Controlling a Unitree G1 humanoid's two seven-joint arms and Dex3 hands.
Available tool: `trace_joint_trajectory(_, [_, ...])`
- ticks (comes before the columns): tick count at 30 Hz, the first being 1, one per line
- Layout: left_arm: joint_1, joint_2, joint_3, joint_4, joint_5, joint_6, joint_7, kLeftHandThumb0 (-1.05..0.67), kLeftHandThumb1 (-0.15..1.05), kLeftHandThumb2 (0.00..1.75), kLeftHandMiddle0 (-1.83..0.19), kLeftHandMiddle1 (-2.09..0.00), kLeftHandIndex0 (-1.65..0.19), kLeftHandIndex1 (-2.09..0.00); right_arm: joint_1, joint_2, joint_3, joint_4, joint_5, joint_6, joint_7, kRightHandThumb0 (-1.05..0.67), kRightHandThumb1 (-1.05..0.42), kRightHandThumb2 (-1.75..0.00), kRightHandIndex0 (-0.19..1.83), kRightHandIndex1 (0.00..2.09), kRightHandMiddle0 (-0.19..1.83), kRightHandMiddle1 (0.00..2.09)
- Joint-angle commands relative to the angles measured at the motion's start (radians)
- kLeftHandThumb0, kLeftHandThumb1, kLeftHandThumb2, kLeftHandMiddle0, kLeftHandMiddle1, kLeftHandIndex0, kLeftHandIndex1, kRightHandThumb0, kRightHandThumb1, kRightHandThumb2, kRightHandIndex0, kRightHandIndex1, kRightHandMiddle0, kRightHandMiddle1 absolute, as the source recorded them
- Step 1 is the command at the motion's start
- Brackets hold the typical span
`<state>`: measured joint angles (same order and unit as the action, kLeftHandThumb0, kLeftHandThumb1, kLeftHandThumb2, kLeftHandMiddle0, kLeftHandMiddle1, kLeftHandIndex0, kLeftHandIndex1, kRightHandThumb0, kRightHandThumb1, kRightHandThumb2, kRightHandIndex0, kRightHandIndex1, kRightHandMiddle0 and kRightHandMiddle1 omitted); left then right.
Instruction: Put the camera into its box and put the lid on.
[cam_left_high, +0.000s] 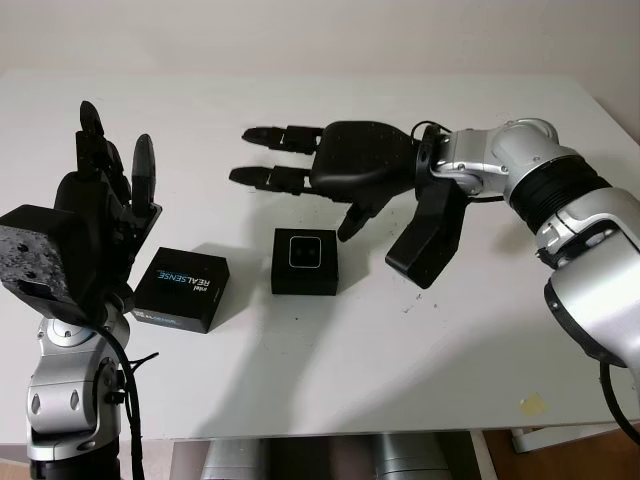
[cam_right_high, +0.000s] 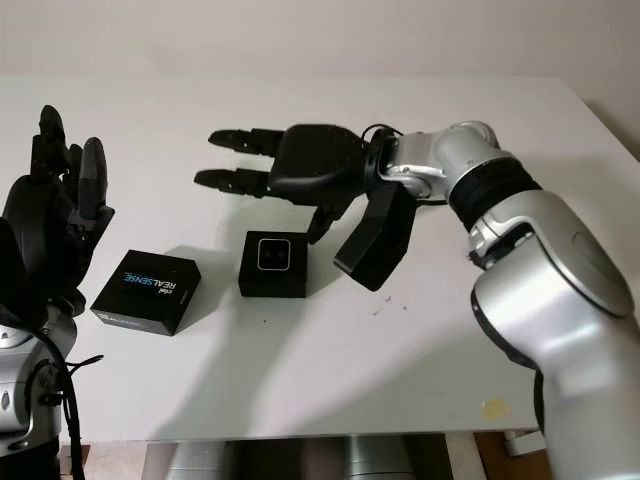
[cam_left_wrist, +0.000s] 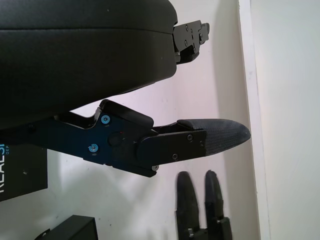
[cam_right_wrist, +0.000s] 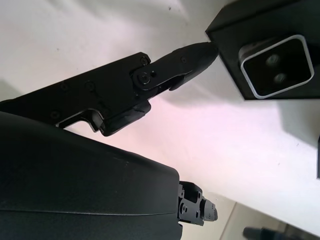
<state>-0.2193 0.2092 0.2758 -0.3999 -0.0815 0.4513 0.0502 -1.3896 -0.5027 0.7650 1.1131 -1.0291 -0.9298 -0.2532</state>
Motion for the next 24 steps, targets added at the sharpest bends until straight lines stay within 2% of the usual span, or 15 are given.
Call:
trace_joint_trajectory(1, [-0.008, 0.0, -0.002, -0.003, 0.0, -0.009, -0.001, -0.74, 1.05, 0.53, 0.19, -0.03, 0.19, 0.0, -0.014, -0.019, -0.06, -0.007, 0.07, -0.005, 0.041, -0.67, -0.86, -0.04, -0.19, 0.0, -0.19, 0.0])
trace_joint_trajectory(3, [-0.006, 0.0, -0.002, -0.002, -0.001, -0.012, -0.002, -0.74, 1.05, 0.53, 0.19, -0.03, 0.19, 0.0, 0.017, -0.023, -0.118, -0.01, 0.151, -0.021, 0.057, -0.6, -0.84, -0.04, -0.17, 0.02, -0.15, 0.02])
trace_joint_trajectory(6, [0.001, 0.001, -0.004, -0.001, 0.003, -0.018, -0.003, -0.74, 1.05, 0.53, 0.19, -0.03, 0.19, 0.0, 0.081, -0.021, -0.212, -0.017, 0.263, -0.026, 0.023, -0.5, -0.84, -0.05, 0.01, 0.11, 0.06, 0.13])
trace_joint_trajectory(8, [0.006, -0.002, -0.004, -0.001, 0.004, -0.02, -0.001, -0.74, 1.05, 0.54, 0.19, -0.03, 0.19, 0.0, 0.154, 0.011, -0.322, -0.028, 0.428, 0.013, 0.083, -0.48, -0.86, -0.06, 0.16, 0.18, 0.2, 0.21])
trace_joint_trajectory(10, [0.012, -0.008, -0.005, -0.002, 0.003, -0.024, 0.002, -0.74, 1.05, 0.54, 0.19, -0.02, 0.19, 0.0, 0.245, 0.044, -0.424, -0.075, 0.604, 0.055, 0.167, -0.46, -0.89, -0.07, 0.21, 0.2, 0.24, 0.24])
trace_joint_trajectory(12, [0.017, -0.017, -0.001, 0.003, -0.005, -0.036, 0.001, -0.74, 1.05, 0.53, 0.19, -0.01, 0.19, 0.0, 0.36, 0.064, -0.485, -0.175, 0.7, 0.094, 0.194, -0.49, -0.95, -0.09, 0.21, 0.19, 0.22, 0.24])
trace_joint_trajectory(15, [0.019, -0.023, 0.004, 0.011, -0.01, -0.052, -0.002, -0.73, 1.05, 0.54, 0.19, 0.0, 0.19, 0.0, 0.518, 0.082, -0.528, -0.335, 0.748, 0.15, 0.219, -0.48, -1.03, -0.09, 0.23, 0.19, 0.23, 0.25])
trace_joint_trajectory(19, [0.021, -0.022, 0.004, 0.0, -0.011, -0.038, 0.002, -0.72, 1.05, 0.55, 0.19, -0.01, 0.19, 0.0, 0.677, 0.084, -0.543, -0.52, 0.761, 0.233, 0.29, -0.45, -1.05, -0.12, 0.22, 0.15, 0.2, 0.23])
trace_joint_trajectory(24, [0.023, -0.021, 0.002, -0.001, -0.009, -0.035, 0.003, -0.74, 1.05, 0.54, 0.19, -0.01, 0.19, 0.0, 0.815, 0.068, -0.547, -0.651, 0.719, 0.252, 0.326, -0.42, -1.05, -0.18, 0.22, 0.12, 0.21, 0.2])
